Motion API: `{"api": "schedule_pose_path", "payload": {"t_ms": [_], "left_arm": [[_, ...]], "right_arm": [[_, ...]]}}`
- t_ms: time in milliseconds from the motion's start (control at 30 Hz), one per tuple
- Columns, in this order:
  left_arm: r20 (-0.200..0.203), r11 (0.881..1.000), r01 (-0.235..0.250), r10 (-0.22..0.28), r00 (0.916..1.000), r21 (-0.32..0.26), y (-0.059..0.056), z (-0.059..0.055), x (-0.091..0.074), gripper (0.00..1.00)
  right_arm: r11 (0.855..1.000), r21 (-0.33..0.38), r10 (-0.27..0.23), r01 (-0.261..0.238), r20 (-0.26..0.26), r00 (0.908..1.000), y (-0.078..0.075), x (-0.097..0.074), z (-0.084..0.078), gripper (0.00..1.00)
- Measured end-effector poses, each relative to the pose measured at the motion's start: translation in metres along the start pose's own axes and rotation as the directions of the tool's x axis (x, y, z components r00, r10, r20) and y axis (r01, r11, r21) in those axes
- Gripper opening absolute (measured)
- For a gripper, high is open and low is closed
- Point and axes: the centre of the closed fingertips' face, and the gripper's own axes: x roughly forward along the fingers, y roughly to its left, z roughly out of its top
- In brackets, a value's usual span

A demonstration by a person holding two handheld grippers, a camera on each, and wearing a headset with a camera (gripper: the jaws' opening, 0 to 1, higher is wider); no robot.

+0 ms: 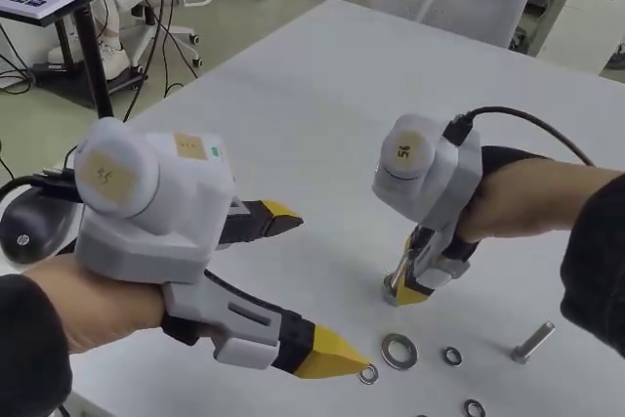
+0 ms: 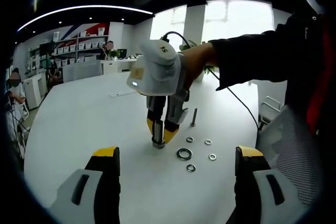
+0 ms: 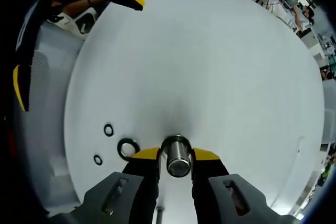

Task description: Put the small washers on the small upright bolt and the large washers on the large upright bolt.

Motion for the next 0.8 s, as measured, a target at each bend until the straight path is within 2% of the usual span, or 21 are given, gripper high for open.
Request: {"api": "schedule_pose_path", "payload": {"t_ms": [500, 800], "left_arm": [[-0.005, 1.0, 0.0, 0.0, 1.0, 0.002, 0.0008, -0.0011, -0.0002, 0.91], [-0.01, 1.0, 0.001, -0.001, 0.9999, 0.004, 0.0005, -0.0016, 0.0001, 0.9]], "right_arm": [[1.0, 0.0, 0.008, -0.008, 0.005, 1.0, 0.0013, 0.0007, 0.0019, 0.24], [1.0, 0.01, 0.009, -0.009, 0.033, 0.9994, 0.0021, -0.0042, 0.0, 0.28]]}}
